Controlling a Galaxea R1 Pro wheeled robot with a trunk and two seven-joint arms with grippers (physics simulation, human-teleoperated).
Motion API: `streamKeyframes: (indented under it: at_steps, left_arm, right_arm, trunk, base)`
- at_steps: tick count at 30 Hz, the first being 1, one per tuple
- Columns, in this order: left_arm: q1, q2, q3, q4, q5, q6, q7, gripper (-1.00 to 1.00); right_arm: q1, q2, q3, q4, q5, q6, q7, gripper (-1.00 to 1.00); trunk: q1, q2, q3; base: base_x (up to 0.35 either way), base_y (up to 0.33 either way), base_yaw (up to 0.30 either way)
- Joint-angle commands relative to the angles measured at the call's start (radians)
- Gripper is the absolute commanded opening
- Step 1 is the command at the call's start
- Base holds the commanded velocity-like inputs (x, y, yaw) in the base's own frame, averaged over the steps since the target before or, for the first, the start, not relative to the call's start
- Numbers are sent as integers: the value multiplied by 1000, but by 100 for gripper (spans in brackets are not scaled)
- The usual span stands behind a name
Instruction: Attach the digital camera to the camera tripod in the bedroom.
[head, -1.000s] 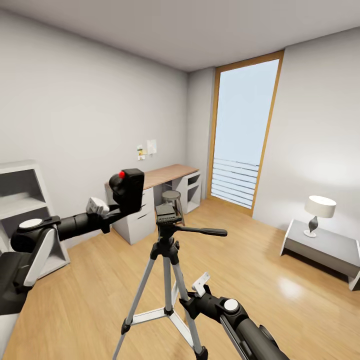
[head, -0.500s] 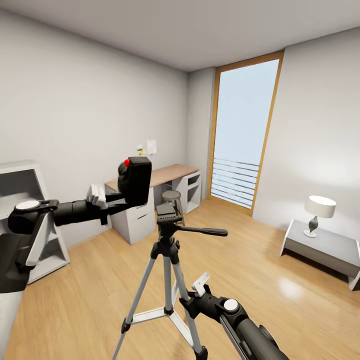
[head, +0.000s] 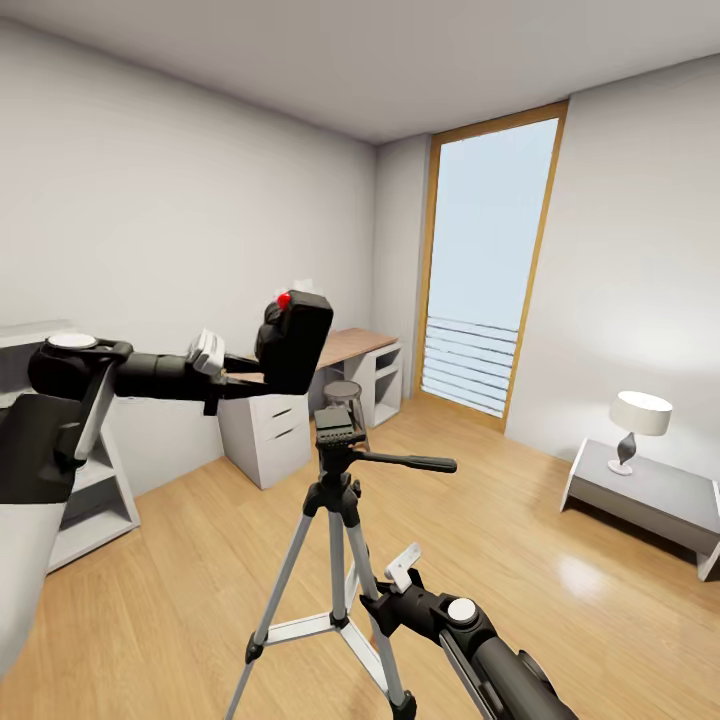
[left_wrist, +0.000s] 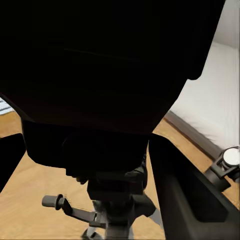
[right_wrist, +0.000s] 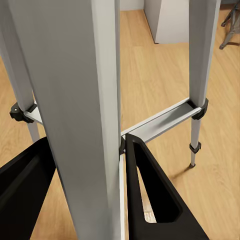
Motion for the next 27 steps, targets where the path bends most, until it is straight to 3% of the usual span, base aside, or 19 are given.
streamKeyframes:
  at_steps: [1,6,15,19,22,25,26,27]
  left_arm:
    - [-16,1,-17,7,-12,10,-14,-100]
    - [-78,5,-73,35,-52,13,-49,-100]
    - [-136,36,-119,60,-59,23,-67,-100]
    - [-171,57,-154,66,-36,35,-69,-100]
    - [-224,84,-203,77,4,51,-70,-100]
    - [-314,122,-299,100,62,74,-70,-100]
    - [-314,122,-299,100,62,74,-70,-100]
    - [-338,129,-331,108,78,78,-70,-100]
  right_arm:
    - [0,0,-1,-1,13,3,3,-100]
    - [0,0,0,-2,13,3,2,-100]
    - [0,0,0,-2,13,3,2,-100]
    - [0,0,0,-3,13,3,2,-100]
    - [0,0,0,-4,13,3,2,-100]
    - [0,0,0,-4,13,3,2,-100]
    - [0,0,0,-4,13,3,2,-100]
    - [0,0,0,-4,13,3,2,-100]
  trunk:
    - [0,-1,0]
    - [0,-1,0]
    - [0,-1,0]
    - [0,-1,0]
    - [0,-1,0]
    - [0,-1,0]
    - [0,-1,0]
    - [0,-1,0]
  base:
    - [0,0,0]
    - [0,0,0]
    - [0,0,0]
    - [0,0,0]
    - [0,0,0]
    - [0,0,0]
    - [0,0,0]
    - [0,0,0]
